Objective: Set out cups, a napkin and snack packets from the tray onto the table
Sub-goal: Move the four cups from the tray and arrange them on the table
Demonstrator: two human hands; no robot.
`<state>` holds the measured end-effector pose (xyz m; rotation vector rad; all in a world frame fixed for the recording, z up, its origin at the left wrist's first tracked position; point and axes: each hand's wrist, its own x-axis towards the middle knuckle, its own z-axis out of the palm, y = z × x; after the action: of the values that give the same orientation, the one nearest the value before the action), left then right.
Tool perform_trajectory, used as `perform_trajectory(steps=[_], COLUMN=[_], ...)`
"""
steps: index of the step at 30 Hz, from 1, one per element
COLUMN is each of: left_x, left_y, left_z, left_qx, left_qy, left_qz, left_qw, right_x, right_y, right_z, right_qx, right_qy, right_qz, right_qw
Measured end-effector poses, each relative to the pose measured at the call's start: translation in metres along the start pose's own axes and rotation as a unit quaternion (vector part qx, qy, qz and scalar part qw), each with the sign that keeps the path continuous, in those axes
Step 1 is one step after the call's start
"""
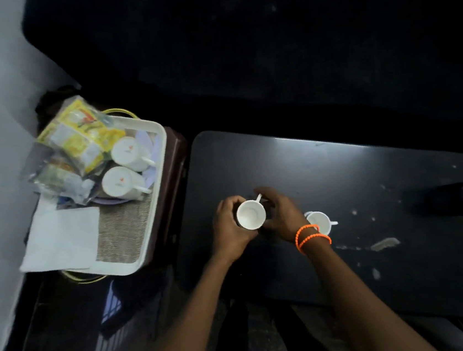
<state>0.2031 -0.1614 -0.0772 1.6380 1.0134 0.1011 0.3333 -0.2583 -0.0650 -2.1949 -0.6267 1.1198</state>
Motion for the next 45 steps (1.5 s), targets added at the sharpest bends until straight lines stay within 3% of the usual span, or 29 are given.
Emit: perform_trajectory(steps=[8, 16, 20, 24, 27, 29, 31, 34, 37, 41, 45], left_x=[-0.014, -0.015, -0.012, -0.008, 0.0, 0.009, 0.02, 0.035, 0.048, 0.067, 0.073], left_y=[-0.01, -0.007, -0.009, -0.017, -0.024, -0.022, -0.016, -0.008, -0.011, -0.013, -0.01], left_z=[0.101, 0.122, 0.117, 0.083, 0.031, -0.012, -0.059, -0.126, -0.172, -0.204, -0.219], left_qx=[0.044, 0.087, 0.102, 0.139, 0.158, 0.152, 0.147, 0.132, 0.096, -0.019, -0.153], left_qy=[0.053, 0.067, 0.02, -0.063, -0.06, 0.002, 0.114, 0.295, 0.404, 0.401, 0.282], left_qz=[-0.017, -0.006, -0.015, -0.037, -0.036, -0.02, 0.011, 0.022, -0.033, -0.153, -0.228], left_qw=[0.997, 0.994, 0.995, 0.988, 0.985, 0.988, 0.983, 0.946, 0.909, 0.903, 0.919], right_x=[0.012, 0.016, 0.017, 0.022, 0.036, 0.047, 0.056, 0.063, 0.065, 0.072, 0.078], right_y=[0.044, 0.06, 0.057, 0.033, 0.0, -0.028, -0.058, -0.102, -0.143, -0.178, -0.184], right_z=[-0.045, -0.052, -0.049, -0.038, -0.02, -0.002, 0.02, 0.058, 0.093, 0.134, 0.159], right_qx=[-0.159, -0.154, -0.129, -0.083, -0.082, -0.088, -0.098, -0.077, -0.04, -0.046, -0.09], right_qy=[-0.036, -0.042, -0.015, 0.074, 0.082, 0.059, 0.032, 0.02, 0.01, -0.03, -0.042], right_qz=[-0.001, -0.001, 0.019, -0.001, -0.027, -0.052, -0.085, -0.137, -0.175, -0.179, -0.172], right_qw=[0.987, 0.987, 0.991, 0.994, 0.993, 0.993, 0.991, 0.987, 0.984, 0.982, 0.98])
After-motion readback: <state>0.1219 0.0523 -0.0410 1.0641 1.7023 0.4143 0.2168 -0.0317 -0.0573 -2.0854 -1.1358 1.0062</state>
